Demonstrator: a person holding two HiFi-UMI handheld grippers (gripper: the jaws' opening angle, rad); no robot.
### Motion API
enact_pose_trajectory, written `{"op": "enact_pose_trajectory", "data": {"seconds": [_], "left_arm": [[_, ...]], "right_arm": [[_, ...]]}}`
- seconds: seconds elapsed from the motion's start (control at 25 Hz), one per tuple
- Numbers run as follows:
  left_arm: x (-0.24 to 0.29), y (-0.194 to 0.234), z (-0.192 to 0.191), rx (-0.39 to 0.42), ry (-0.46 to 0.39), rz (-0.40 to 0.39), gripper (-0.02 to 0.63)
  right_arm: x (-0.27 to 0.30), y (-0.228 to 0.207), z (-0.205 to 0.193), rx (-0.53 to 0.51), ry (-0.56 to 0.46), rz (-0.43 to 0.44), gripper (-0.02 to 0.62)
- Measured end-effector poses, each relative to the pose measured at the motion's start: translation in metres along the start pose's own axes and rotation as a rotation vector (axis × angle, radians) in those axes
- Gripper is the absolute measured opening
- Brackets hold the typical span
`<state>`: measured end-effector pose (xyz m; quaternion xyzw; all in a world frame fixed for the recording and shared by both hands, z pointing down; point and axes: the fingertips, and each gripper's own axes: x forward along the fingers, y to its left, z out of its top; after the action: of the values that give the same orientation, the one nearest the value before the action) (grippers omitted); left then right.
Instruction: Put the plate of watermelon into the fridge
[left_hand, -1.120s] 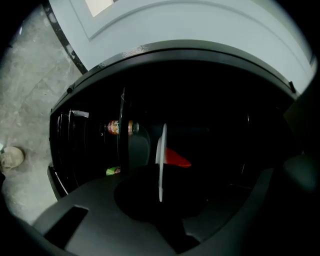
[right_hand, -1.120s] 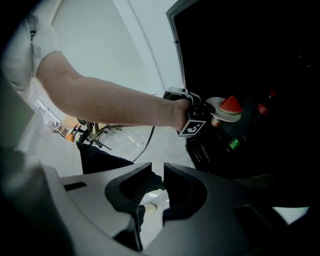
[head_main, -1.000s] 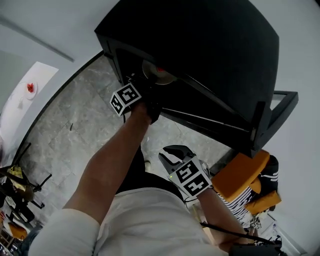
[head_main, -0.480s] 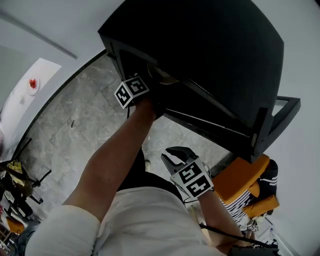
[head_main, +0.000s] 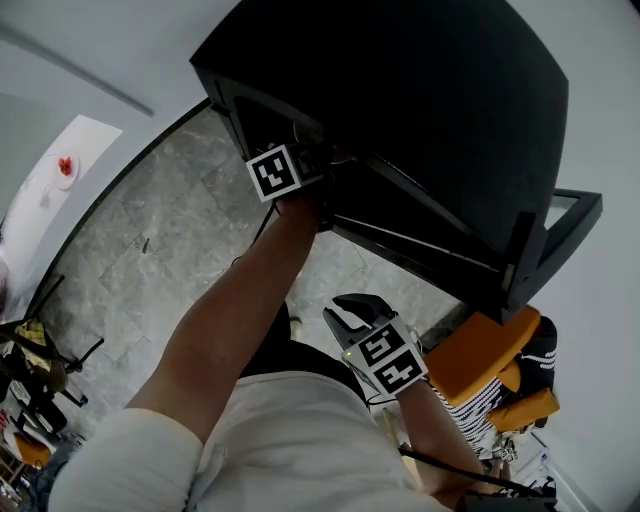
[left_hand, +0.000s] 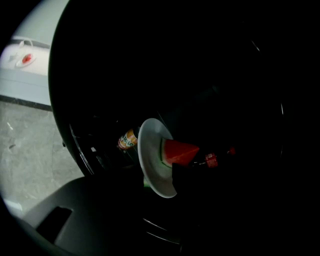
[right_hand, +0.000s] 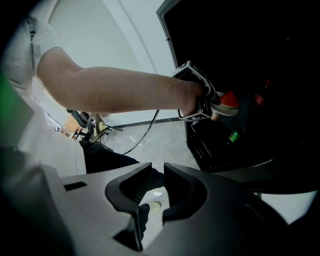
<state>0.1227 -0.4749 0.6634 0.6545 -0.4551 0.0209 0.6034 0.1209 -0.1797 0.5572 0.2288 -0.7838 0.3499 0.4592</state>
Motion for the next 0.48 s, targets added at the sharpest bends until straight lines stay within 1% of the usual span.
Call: {"op": "enact_pose_trajectory", "data": {"seconds": [0.08,0.2,0.28,0.36,0.4,0.48], "left_arm": [[-0.001,-0.002,-0.001,0.065,0.007,0.029,0.2],[-0.003,-0.001,-0.006,0.157,0.028,0.073,0.224],[-0.007,0.007,-0.008,0.2,0.029,0.13,0.236],[-0.014,0.017,-0.007,0.22,0.01,0.185,0.249],[-0.017,0.018,-0.006,0.223,-0.007,0.188,0.248],[-0.02,0.014,-0.003,0.228,-0.038,0.168,0.248]], "right_arm": [[0.0,0.002,-0.001,0.002,0.001,0.002,0.084],[-0.001,0.004,-0.002,0.003,0.002,0.003,0.084],[-0.001,0.006,-0.003,0.005,0.002,0.001,0.084],[-0.002,0.008,-0.005,0.003,0.004,0.001,0.084],[-0.003,0.01,-0.008,0.001,0.006,0.003,0.084],[-0.005,0.011,-0.011,-0.002,0.009,0.0,0.083]]}}
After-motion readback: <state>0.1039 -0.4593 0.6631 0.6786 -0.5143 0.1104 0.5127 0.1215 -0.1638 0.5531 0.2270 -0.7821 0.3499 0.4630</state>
